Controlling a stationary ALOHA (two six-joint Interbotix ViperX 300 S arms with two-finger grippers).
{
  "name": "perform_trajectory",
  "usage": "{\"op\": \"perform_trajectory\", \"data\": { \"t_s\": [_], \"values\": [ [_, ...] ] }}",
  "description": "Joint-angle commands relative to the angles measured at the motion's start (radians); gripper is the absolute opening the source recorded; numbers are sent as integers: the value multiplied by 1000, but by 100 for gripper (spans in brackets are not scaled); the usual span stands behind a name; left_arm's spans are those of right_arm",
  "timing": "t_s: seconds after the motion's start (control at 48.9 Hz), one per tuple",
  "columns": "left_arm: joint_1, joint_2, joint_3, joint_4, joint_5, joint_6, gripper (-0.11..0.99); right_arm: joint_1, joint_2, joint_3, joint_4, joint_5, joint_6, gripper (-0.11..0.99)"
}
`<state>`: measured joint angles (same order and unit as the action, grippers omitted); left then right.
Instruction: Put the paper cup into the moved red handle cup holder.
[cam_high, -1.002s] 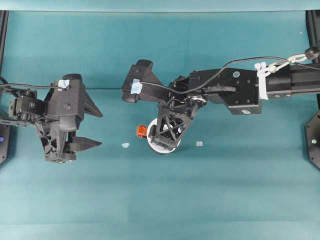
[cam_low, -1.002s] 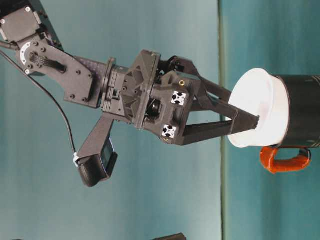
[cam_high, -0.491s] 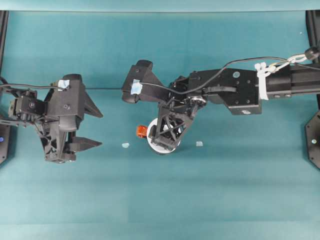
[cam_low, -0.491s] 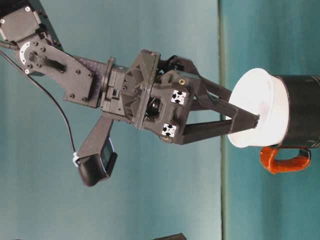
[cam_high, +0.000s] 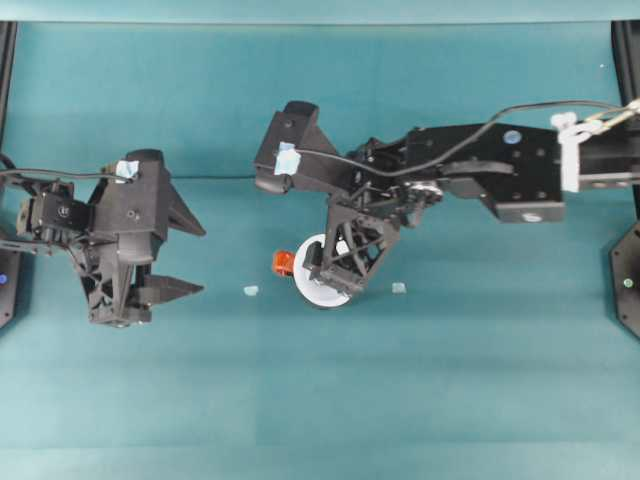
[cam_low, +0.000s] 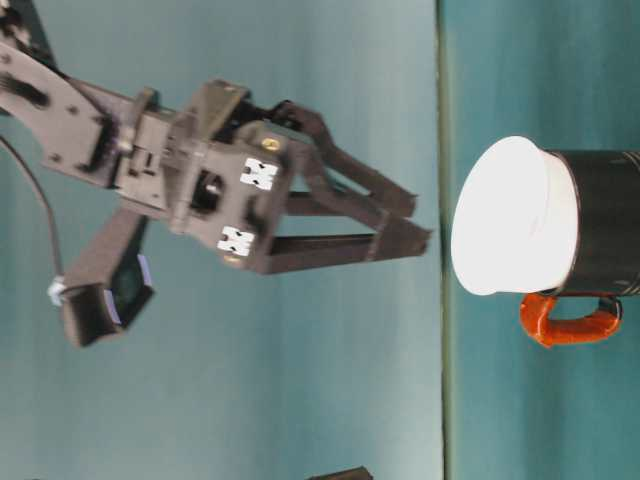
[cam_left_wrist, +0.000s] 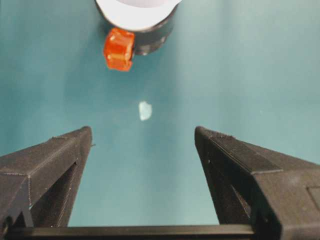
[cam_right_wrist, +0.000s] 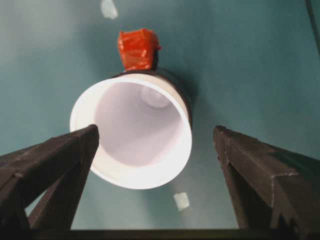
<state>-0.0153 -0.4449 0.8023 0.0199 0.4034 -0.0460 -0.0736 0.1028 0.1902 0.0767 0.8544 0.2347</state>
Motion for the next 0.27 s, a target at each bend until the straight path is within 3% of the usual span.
{"op": "perform_trajectory", "data": {
  "t_s": [0.0, 0.245],
  "values": [
    [-2, -9, -20, 2, -8, 0, 90, 6, -97, -6, -3, -3, 0, 76],
    [-2, -11, -20, 2, -6, 0, 90, 6, -112, 6, -2, -3, 2, 76]
  ]
}}
